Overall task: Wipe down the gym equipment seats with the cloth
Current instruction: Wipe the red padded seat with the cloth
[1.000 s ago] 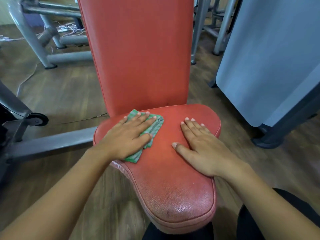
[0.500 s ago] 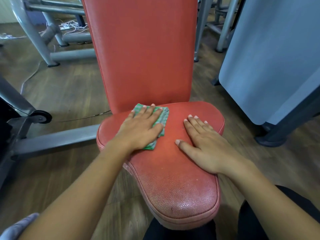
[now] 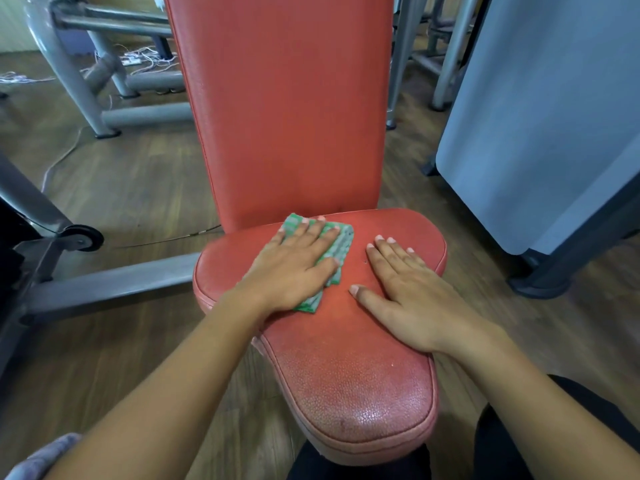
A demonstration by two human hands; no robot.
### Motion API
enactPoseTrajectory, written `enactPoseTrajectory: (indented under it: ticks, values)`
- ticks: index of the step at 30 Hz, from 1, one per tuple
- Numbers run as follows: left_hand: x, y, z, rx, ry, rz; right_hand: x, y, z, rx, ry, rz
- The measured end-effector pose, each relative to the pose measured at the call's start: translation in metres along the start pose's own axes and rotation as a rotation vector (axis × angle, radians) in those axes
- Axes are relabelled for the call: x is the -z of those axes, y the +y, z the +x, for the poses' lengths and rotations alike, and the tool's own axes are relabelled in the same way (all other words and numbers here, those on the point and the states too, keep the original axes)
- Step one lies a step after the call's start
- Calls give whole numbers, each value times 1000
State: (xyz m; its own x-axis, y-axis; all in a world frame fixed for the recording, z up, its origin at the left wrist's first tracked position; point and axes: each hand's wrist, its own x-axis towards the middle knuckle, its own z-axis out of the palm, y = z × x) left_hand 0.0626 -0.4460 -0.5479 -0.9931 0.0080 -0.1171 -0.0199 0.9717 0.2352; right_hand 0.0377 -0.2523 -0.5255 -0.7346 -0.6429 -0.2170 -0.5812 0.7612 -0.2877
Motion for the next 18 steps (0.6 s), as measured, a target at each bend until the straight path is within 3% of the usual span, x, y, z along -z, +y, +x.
enactPoseTrajectory:
  ticks: [3, 10, 18]
  values:
    - [2, -16, -34, -89, 0, -9, 0, 1, 1, -1, -3, 5]
    - [9, -47, -14, 264, 53, 119, 1, -2, 0, -13, -15, -5]
    - [2, -4, 20, 81, 23, 17, 0, -1, 2, -4, 12, -8]
